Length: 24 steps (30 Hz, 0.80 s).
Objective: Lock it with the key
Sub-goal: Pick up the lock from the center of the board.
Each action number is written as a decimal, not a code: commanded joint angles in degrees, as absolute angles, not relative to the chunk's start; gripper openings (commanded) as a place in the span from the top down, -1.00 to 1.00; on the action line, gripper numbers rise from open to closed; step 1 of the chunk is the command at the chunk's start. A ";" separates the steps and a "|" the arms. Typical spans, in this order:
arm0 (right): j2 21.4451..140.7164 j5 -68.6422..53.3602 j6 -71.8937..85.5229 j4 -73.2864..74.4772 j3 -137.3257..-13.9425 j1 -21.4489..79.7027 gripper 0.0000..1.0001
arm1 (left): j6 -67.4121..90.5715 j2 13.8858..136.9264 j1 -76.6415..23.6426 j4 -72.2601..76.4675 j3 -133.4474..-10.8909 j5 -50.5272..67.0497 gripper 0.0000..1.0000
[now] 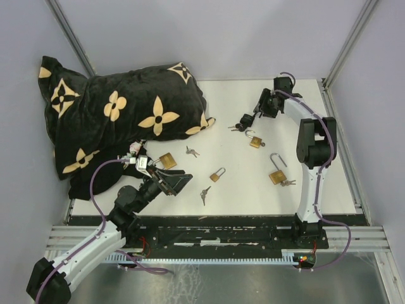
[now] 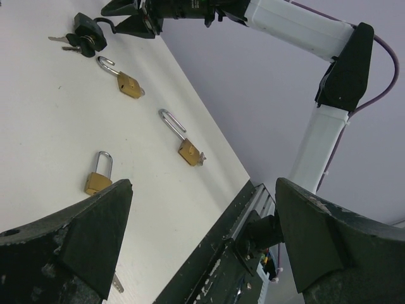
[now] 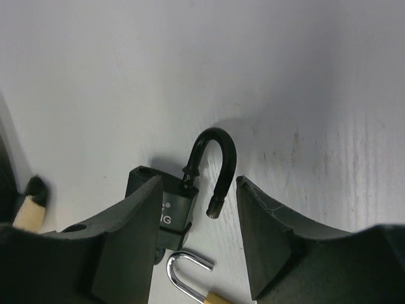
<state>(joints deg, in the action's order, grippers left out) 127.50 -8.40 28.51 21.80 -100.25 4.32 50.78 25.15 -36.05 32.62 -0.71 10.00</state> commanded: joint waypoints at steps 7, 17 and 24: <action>132.84 -7.04 35.51 20.38 -105.50 3.35 -0.06 | 51.18 25.39 -35.92 32.40 1.78 8.40 -1.00; 134.36 -11.69 40.15 15.16 -103.71 1.10 0.30 | 51.06 25.99 -35.89 31.74 0.67 8.25 -1.00; 134.74 -19.47 44.63 9.28 -101.66 -0.30 0.45 | 51.37 26.70 -35.85 31.73 -0.08 8.52 -1.00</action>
<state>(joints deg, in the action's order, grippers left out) 134.13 -14.46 40.80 15.31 -102.35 0.60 50.78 26.30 -36.05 30.81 -0.71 9.08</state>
